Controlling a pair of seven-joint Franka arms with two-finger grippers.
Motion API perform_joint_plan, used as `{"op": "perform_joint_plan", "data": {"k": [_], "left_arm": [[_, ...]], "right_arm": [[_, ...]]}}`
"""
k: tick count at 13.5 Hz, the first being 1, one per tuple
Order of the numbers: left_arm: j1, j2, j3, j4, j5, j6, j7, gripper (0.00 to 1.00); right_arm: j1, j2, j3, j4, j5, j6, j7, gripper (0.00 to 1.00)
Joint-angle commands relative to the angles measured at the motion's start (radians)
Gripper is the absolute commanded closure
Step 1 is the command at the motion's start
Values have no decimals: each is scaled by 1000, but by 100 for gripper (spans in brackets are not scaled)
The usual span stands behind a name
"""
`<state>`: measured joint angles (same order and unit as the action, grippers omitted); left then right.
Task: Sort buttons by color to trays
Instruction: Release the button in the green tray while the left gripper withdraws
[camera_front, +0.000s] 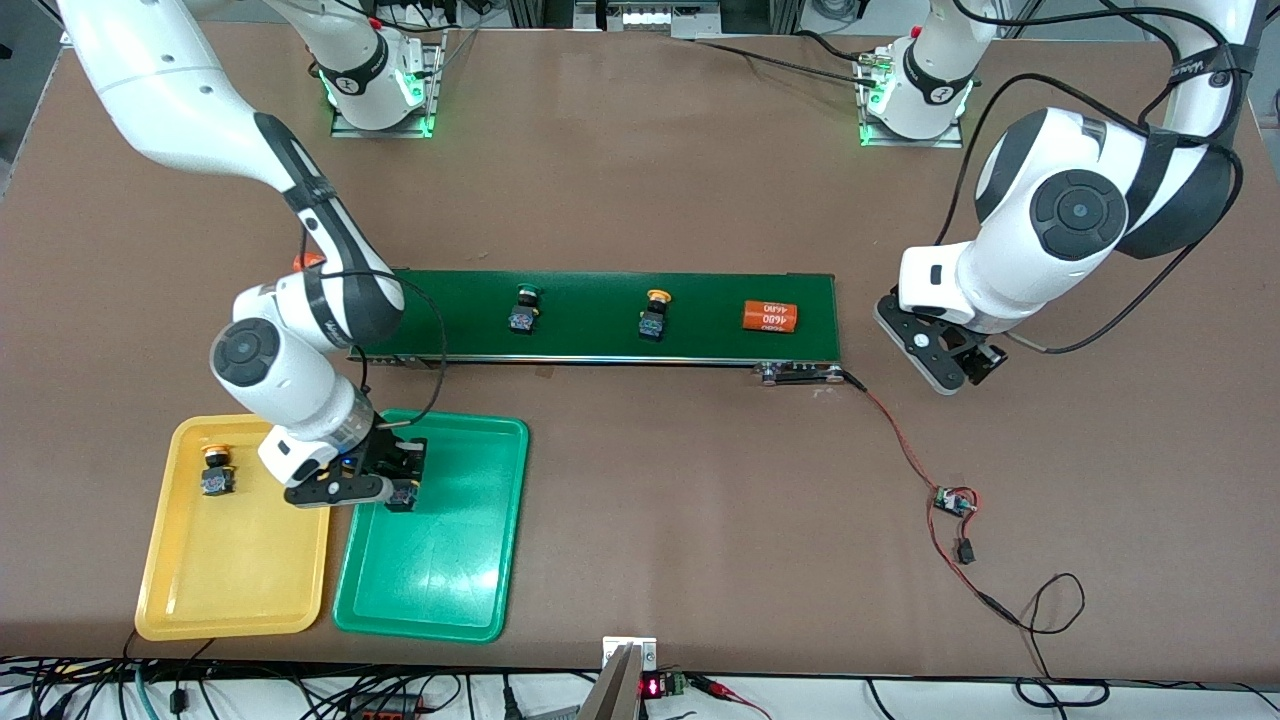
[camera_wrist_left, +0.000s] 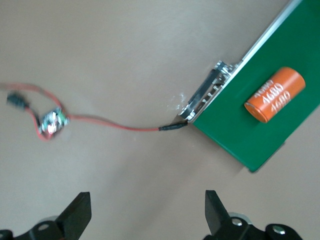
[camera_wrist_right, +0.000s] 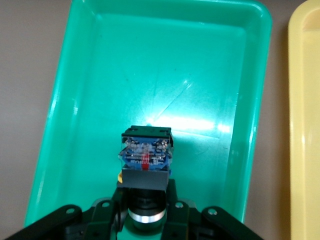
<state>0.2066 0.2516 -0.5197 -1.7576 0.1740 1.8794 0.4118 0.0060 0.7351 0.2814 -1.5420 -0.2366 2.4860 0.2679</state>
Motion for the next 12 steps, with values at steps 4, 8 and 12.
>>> {"op": "perform_joint_plan", "data": {"k": [4, 8, 12], "left_arm": [[-7, -41, 42, 67, -21, -94, -531, 0], [-3, -58, 212, 134, -142, -92, -587, 0], [-19, -74, 328, 248, -143, -175, -546, 0]], "right_arm": [[19, 58, -59, 22, -66, 103, -6, 81], [17, 72, -60, -1, -56, 116, 8, 59], [17, 73, -62, -9, -55, 140, 10, 41]]}}
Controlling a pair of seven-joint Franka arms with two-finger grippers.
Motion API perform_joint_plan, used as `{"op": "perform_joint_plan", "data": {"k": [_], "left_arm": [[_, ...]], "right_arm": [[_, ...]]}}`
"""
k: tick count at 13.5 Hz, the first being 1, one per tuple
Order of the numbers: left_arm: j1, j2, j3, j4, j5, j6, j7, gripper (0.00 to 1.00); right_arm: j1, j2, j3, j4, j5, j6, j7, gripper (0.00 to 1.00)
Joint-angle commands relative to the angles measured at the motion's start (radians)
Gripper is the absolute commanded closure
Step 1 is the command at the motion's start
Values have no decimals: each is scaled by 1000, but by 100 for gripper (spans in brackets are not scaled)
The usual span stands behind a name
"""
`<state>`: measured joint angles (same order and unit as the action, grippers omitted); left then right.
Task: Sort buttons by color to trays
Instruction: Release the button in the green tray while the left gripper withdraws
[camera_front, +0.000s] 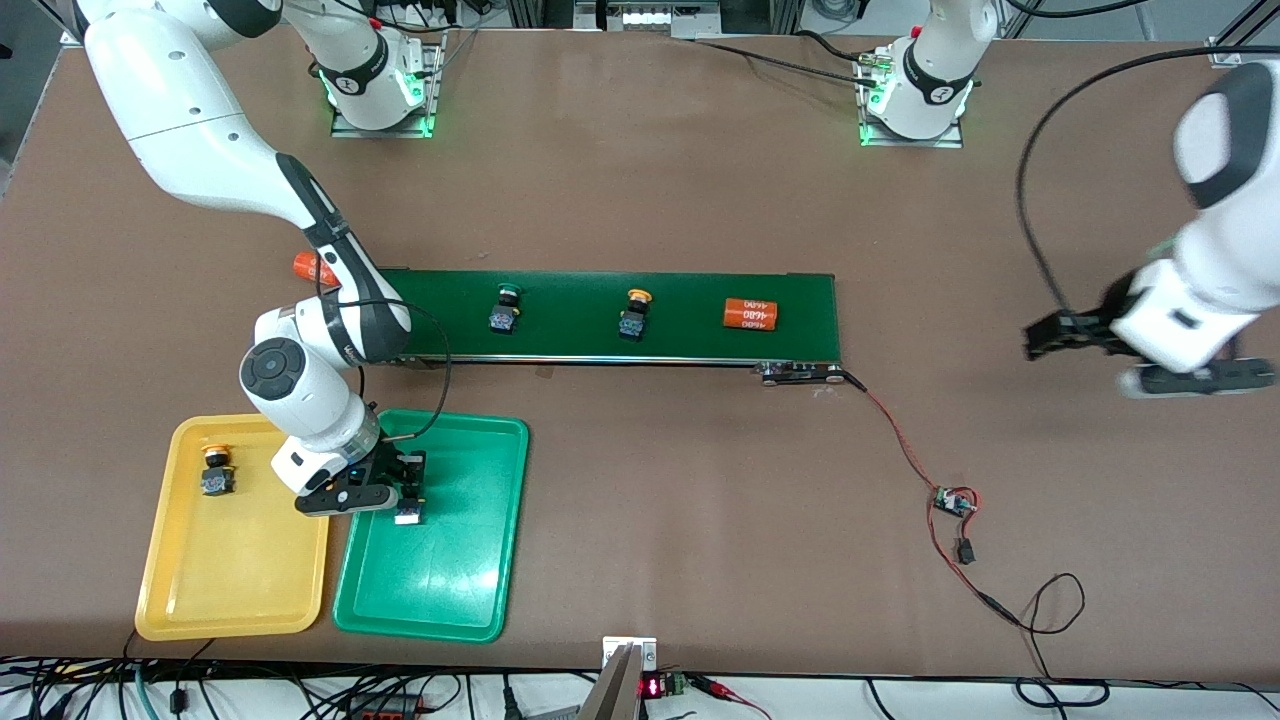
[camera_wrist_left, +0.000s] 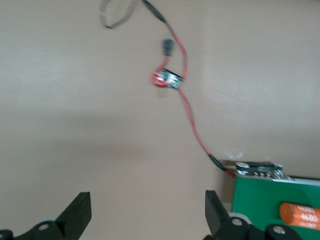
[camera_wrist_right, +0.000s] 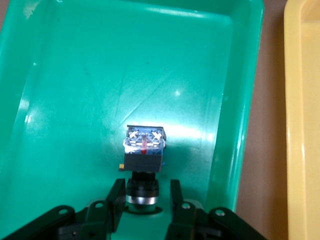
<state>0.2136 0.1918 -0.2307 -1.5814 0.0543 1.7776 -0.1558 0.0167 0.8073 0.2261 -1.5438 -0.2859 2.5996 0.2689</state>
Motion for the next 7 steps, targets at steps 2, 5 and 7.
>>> {"op": "perform_joint_plan", "data": {"k": [2, 5, 7], "left_arm": [[-68, -11, 85, 136, -24, -118, 94, 0], [-224, -17, 267, 144, -45, -124, 94, 0], [-185, -23, 252, 135, -97, -132, 110, 0]], "right_arm": [[6, -6, -7, -7, -4, 24, 6, 33], [0, -34, -7, -10, -1, -2, -2, 14], [0, -62, -7, -15, 1, -53, 0, 0]]}}
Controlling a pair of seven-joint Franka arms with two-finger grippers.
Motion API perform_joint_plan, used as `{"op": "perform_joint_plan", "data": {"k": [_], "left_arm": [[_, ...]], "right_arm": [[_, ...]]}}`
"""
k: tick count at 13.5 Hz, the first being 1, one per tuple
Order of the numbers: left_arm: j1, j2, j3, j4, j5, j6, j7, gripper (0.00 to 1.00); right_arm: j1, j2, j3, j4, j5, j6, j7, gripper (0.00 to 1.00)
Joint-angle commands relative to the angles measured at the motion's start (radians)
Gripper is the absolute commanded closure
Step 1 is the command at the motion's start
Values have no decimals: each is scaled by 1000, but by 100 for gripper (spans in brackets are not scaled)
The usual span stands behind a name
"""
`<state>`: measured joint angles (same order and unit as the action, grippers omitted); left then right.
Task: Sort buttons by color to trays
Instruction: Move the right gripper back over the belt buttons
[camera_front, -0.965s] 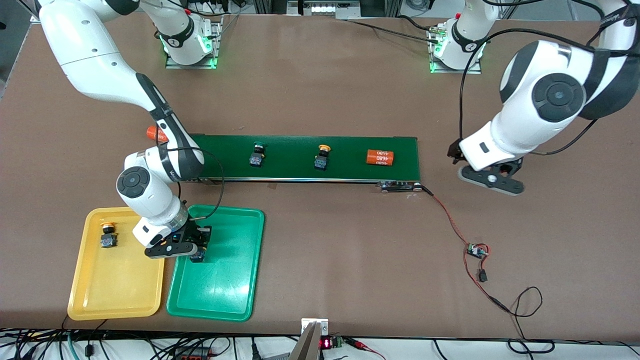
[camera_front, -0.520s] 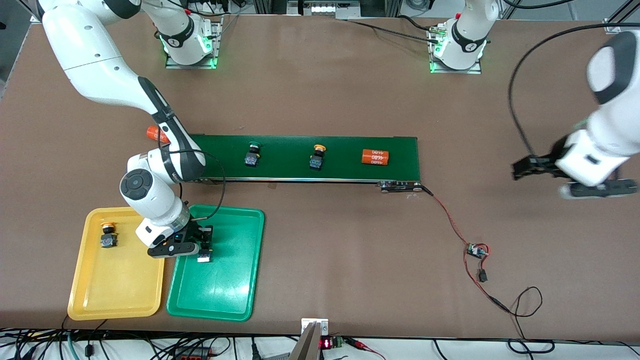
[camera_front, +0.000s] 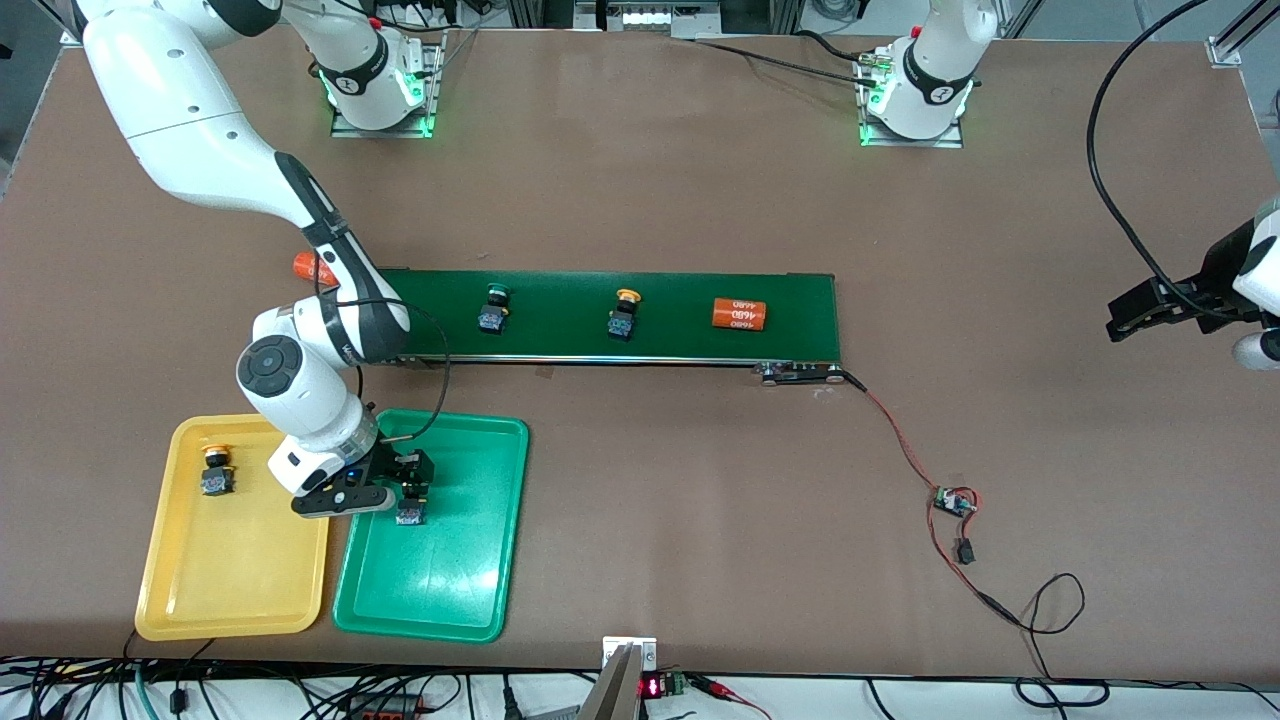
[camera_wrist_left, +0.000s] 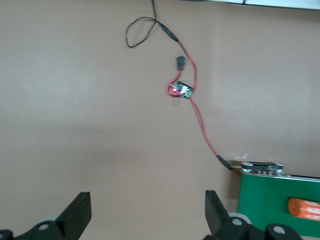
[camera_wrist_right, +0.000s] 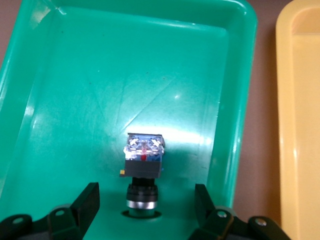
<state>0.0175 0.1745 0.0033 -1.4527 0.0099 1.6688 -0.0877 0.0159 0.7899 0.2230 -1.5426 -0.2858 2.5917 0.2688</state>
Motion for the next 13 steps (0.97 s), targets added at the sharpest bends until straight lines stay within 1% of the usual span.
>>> {"op": "perform_joint_plan", "data": {"k": [1, 2, 4, 6, 7, 9, 11, 13], "left_arm": [[31, -6, -17, 3, -54, -26, 40, 0], [38, -9, -34, 2, -56, -26, 37, 0], [38, -30, -37, -14, -54, -23, 34, 0], [36, -59, -37, -50, -54, -14, 31, 0], [38, -70, -37, -78, -54, 17, 29, 0], [36, -90, -37, -121, -54, 57, 26, 0], [35, -87, -39, -117, -54, 42, 0, 0], [33, -69, -37, -80, -56, 34, -9, 0]], "right_arm": [[1, -67, -4, -33, 0, -61, 0, 0], [1, -87, -4, -54, 0, -62, 1, 0], [-7, -135, -4, -97, 0, -80, 15, 0], [-4, -190, -4, -129, 0, -158, 65, 0], [-4, -222, -2, -155, 0, -203, 93, 0], [-4, -294, 2, -250, 2, -226, 136, 0], [-1, -359, 7, -342, 2, -226, 139, 0], [-2, -420, 29, -419, 4, -232, 162, 0]]}}
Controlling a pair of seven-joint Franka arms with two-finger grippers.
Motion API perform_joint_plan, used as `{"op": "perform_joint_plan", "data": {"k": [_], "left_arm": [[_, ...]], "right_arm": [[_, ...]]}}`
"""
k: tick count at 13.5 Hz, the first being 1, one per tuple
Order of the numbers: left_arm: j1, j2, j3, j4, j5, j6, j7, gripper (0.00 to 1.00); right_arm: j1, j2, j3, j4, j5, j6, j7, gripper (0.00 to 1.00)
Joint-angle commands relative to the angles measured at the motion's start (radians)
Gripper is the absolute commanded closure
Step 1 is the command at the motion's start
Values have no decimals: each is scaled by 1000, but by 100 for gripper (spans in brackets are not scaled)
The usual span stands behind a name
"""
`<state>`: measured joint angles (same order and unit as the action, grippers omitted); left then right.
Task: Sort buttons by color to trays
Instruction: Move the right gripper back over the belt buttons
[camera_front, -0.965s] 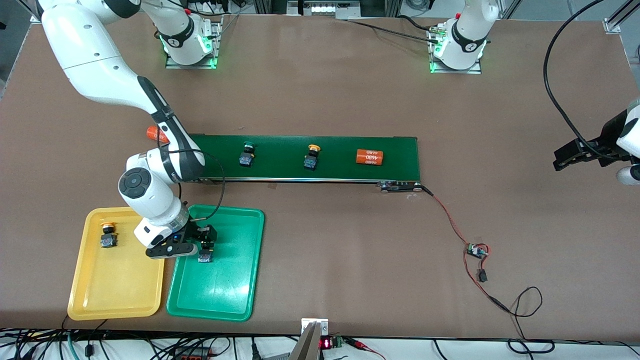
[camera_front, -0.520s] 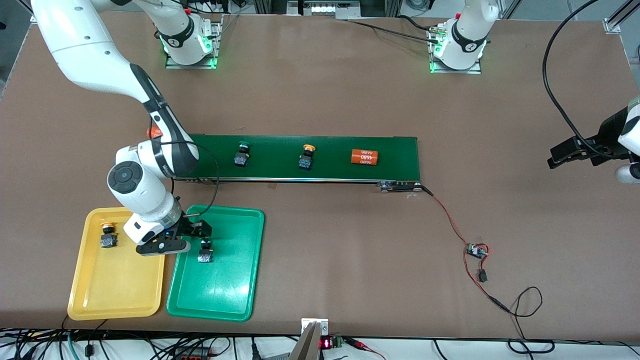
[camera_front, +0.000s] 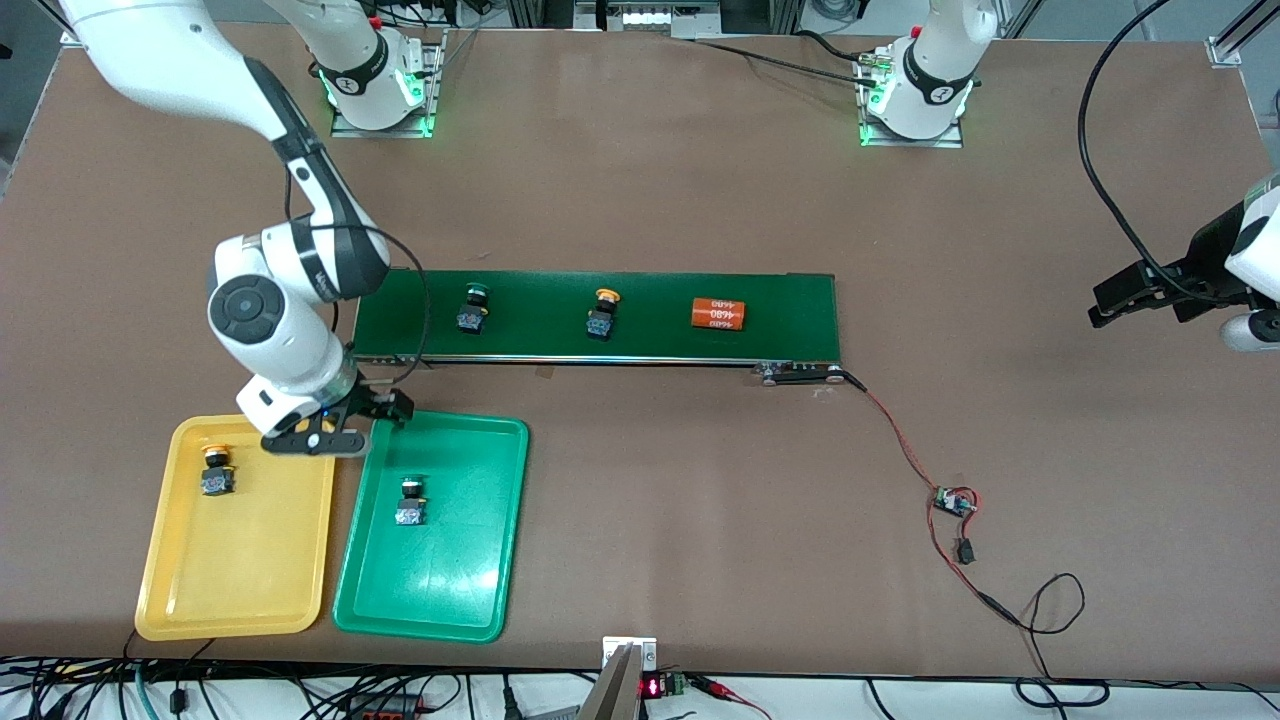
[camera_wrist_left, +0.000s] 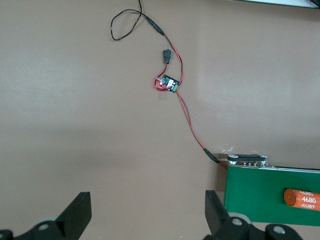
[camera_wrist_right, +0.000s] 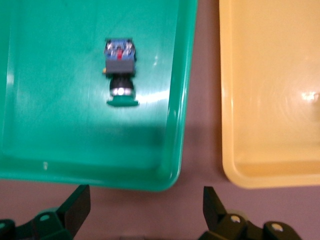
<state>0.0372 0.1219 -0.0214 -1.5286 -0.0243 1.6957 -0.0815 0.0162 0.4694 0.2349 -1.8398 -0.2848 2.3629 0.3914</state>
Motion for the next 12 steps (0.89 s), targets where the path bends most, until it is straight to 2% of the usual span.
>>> {"op": "perform_joint_plan", "data": {"k": [1, 3, 5, 7, 10, 12], "left_arm": [[13, -4, -12, 14, -19, -11, -14, 0], [15, -8, -14, 25, -5, -74, 2, 0], [15, -7, -14, 44, -9, -96, 40, 0], [13, -7, -14, 44, -5, -116, 48, 0], [15, -7, -14, 44, 3, -114, 52, 0], [13, -7, -14, 44, 7, -102, 52, 0]], "right_arm": [[-1, -127, 30, -160, 2, -10, 87, 0], [-4, -165, 73, -215, 2, -16, 157, 0], [-5, -173, 102, -226, 12, -68, 211, 0], [-5, -176, 103, -226, 100, -71, 215, 0], [-4, -176, 112, -228, 116, -71, 218, 0], [-7, -176, 113, -237, 165, -71, 222, 0]]}}
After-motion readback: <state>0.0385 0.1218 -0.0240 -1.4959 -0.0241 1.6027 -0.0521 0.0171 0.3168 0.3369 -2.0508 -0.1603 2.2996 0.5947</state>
